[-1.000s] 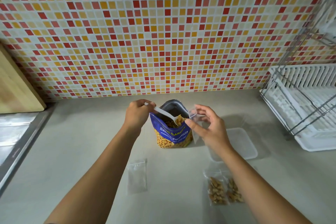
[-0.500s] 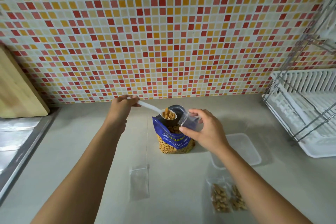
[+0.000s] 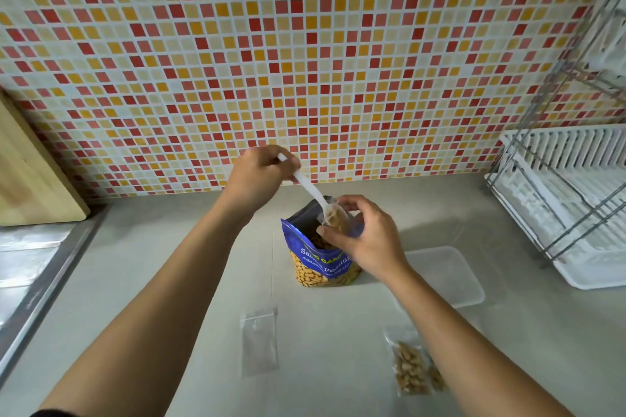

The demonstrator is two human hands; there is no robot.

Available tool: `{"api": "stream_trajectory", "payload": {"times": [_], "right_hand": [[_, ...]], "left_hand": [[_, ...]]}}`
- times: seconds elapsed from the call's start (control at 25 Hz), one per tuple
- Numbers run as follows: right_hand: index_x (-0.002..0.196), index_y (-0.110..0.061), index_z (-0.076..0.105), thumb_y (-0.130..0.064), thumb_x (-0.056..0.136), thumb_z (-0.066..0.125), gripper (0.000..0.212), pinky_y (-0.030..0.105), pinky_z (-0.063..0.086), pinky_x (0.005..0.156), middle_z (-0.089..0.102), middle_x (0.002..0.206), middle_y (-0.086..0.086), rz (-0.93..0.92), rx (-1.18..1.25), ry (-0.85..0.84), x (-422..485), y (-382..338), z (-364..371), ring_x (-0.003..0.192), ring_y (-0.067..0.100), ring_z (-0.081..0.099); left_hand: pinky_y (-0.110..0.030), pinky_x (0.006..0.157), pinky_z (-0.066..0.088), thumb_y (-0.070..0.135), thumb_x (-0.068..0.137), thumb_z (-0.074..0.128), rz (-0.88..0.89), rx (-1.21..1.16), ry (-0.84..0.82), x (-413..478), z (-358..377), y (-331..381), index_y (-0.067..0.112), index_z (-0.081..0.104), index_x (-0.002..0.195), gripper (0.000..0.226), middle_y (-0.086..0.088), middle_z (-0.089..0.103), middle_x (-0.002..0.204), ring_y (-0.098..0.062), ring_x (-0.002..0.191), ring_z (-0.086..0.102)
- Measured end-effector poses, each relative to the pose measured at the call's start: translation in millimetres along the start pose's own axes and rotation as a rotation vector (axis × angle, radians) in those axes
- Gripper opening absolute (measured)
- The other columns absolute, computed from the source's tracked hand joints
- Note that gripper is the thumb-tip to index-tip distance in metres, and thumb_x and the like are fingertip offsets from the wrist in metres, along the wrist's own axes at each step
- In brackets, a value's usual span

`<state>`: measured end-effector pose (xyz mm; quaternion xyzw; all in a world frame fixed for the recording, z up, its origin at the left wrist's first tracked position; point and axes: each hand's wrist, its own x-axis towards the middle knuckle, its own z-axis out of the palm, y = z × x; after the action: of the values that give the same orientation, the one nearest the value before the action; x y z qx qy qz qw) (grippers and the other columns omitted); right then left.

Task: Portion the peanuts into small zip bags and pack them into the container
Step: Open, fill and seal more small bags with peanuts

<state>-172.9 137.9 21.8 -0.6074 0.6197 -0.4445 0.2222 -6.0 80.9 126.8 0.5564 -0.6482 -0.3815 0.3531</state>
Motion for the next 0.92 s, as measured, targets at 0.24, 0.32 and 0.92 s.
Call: {"api": "stream_trajectory", "payload": {"times": [0.24, 0.32, 0.92], "right_hand": [[0.104, -0.035, 0.055, -0.040, 0.069, 0.079, 0.043, 0.024, 0.053, 0.071, 0.061, 0.094, -0.023, 0.076, 0.159, 0.015, -0.5, -5.1, -4.9, 0.082, 0.004, 0.062], [0.103, -0.036, 0.055, -0.040, 0.068, 0.079, 0.042, 0.021, 0.052, 0.069, 0.061, 0.093, -0.022, 0.085, 0.180, 0.036, -1.7, -3.2, -7.5, 0.080, 0.004, 0.062], [0.109, -0.030, 0.055, -0.038, 0.071, 0.078, 0.045, 0.030, 0.056, 0.079, 0.065, 0.101, -0.012, 0.183, 0.299, 0.009, -13.7, 23.4, -11.6, 0.090, 0.012, 0.065]], "left_hand": [[-0.019, 0.053, 0.039, 0.024, 0.092, 0.056, 0.409, 0.338, 0.082, -10.2, -12.7, 34.5, 0.016, 0.067, 0.086, 0.015, 0.003, 0.068, 0.078, -0.003, 0.056, 0.052], [-0.011, 0.044, 0.036, 0.023, 0.092, 0.054, 0.318, 0.172, 0.225, -8.2, -23.5, 34.7, 0.016, 0.065, 0.088, 0.014, 0.005, 0.064, 0.074, -0.001, 0.048, 0.048], [-0.055, 0.098, 0.037, 0.024, 0.091, 0.046, -0.184, 0.575, -0.082, 12.5, 77.0, -61.7, 0.027, 0.068, 0.098, 0.024, 0.000, 0.062, 0.102, -0.022, 0.092, 0.053]]}}
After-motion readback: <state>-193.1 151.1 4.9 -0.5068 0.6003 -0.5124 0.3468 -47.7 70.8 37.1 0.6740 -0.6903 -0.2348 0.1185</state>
